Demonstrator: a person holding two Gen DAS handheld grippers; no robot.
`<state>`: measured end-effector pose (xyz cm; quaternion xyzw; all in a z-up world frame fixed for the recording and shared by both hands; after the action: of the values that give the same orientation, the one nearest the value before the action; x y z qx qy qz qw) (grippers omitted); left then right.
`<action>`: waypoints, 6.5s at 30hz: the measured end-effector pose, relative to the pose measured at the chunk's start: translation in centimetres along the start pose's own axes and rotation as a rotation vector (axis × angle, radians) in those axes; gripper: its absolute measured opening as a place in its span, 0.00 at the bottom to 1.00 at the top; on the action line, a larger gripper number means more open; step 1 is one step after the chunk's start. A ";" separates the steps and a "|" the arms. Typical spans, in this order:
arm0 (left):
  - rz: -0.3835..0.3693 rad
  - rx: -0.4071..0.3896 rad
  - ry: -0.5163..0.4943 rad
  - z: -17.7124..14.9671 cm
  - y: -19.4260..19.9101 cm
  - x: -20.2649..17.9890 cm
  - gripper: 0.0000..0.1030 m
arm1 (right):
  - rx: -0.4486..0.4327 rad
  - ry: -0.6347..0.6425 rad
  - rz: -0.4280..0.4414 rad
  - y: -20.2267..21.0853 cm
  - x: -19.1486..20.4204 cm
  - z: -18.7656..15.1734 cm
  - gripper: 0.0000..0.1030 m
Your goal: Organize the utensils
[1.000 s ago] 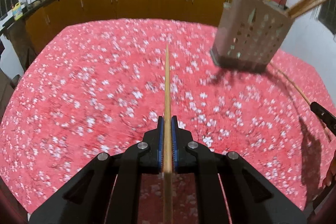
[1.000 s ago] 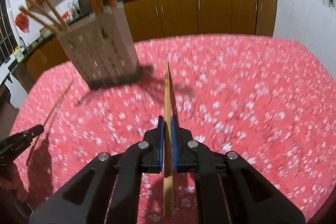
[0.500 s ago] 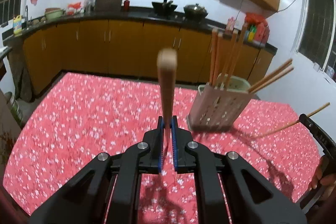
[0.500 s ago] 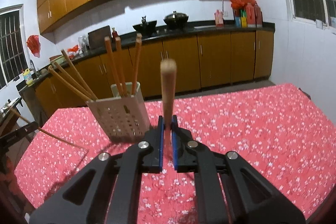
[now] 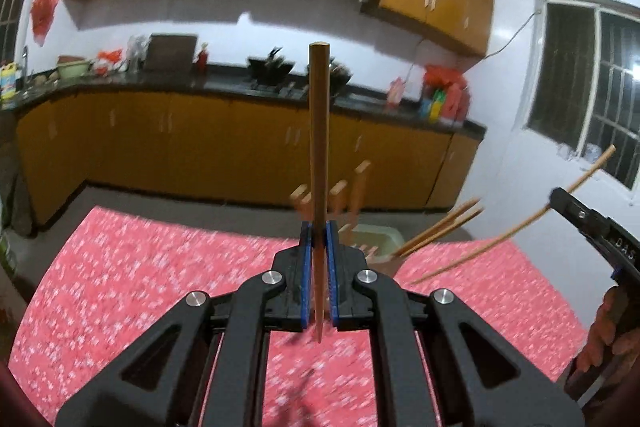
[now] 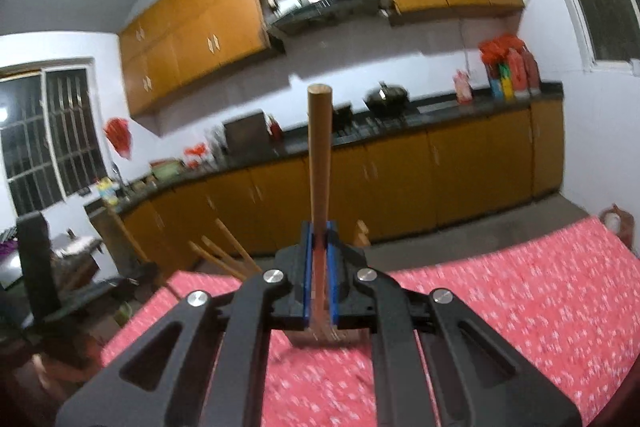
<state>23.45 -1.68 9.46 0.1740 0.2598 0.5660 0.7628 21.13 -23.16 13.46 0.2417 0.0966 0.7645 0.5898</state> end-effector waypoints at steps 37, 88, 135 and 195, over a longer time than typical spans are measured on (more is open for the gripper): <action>0.055 -0.101 0.025 4.5 -7.1 -3.1 0.08 | 0.073 0.041 -0.054 -9.5 0.9 1.7 0.10; 0.312 -0.022 -0.030 -17.4 5.2 3.6 0.98 | 0.169 0.122 -0.252 1.4 1.5 -20.6 0.96; 0.305 -0.004 -0.048 -18.1 4.5 3.0 0.98 | 0.171 0.102 -0.273 1.0 0.9 -20.8 0.96; 0.285 0.016 -0.046 -18.7 3.9 3.4 0.98 | 0.186 0.094 -0.270 0.5 1.1 -21.6 0.96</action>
<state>10.08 2.15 -4.08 0.2281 0.2194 0.6625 0.6789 10.05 -19.32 -4.76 0.2439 0.2262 0.6764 0.6572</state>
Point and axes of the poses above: each gripper's, at about its wrist camera, not at the fingertips, and y roughly against the way its jaws point, x to its left, z to its top, the point moved 9 cm from there along -y, roughly the way its jaws point, and after that the axes turned 14 degrees about x, right-handed, at the moved point
